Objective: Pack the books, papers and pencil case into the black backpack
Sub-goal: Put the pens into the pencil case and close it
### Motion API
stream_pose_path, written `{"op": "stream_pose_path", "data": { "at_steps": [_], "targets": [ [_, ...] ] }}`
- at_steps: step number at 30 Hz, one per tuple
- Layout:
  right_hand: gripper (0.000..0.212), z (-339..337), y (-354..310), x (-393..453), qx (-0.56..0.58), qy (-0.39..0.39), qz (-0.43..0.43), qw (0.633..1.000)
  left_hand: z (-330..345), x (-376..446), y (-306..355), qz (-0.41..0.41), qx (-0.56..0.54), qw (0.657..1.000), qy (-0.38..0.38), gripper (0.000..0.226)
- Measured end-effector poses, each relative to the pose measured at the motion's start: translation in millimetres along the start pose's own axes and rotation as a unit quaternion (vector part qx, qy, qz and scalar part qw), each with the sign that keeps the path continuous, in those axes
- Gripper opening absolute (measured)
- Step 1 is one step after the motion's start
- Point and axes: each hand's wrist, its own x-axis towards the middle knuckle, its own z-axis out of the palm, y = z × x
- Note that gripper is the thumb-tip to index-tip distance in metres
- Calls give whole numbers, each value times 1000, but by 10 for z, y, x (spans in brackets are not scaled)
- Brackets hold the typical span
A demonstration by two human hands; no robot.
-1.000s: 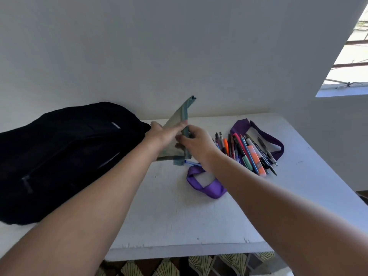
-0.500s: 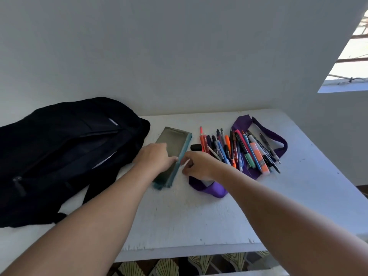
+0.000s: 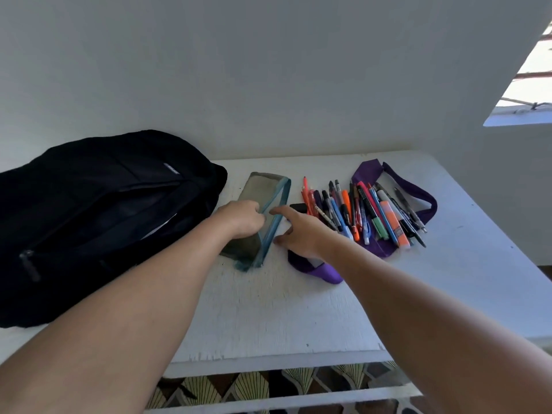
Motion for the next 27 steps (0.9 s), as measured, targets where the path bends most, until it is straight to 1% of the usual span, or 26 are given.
{"op": "stream_pose_path", "data": {
  "at_steps": [2,4,5,7,9,10,11,12,13,14,15,16,17,19,20,22,24,27],
  "targets": [
    [57,18,-29,19,-33,-7,-11,999,-21,-41,-15,-29,-41,998,38,42],
    [50,28,-70,35,-68,-12,-10,998,-51,-43,-75,-68,-101,988,98,48],
    [49,31,-90,36,-75,-9,-6,997,-65,-34,-108,-81,-113,984,113,51],
    [49,17,-101,42,-74,-8,0,997,-63,-35,-118,-86,-94,987,95,60],
    [46,-12,-101,25,-62,-18,5,998,-25,-42,-77,-61,-28,995,75,66],
    [41,-31,-90,10,-40,-13,7,999,4,-30,-46,-47,1,996,71,64],
    [34,-53,-76,-9,-4,11,11,1000,30,-10,-14,-34,19,997,70,58],
    [25,-72,-62,-24,38,54,17,998,43,3,11,-26,32,997,68,50],
    [17,-91,-38,-30,53,118,24,991,46,16,24,-18,40,997,66,43],
    [14,-113,-14,-12,30,182,29,982,43,27,20,-11,43,997,67,35],
    [14,-133,7,6,-12,225,36,974,35,34,12,-3,42,997,71,28],
    [18,-158,24,33,-47,239,44,969,27,42,-1,3,38,997,74,23],
    [27,-186,30,65,-74,230,53,969,18,48,-22,8,32,997,76,21],
    [43,-233,58,136,-136,180,80,971,14,64,-61,14,17,997,73,20],
    [46,-250,65,161,-175,157,94,967,12,72,-77,16,13,997,70,20],
    [40,-247,96,209,-222,143,104,959,0,67,-94,20,16,997,67,21],
    [33,-216,126,239,-231,152,107,955,-10,58,-95,21,19,997,66,21],
    [34,-173,118,253,-218,179,104,954,14,42,-86,17,24,998,57,21]
  ]
}}
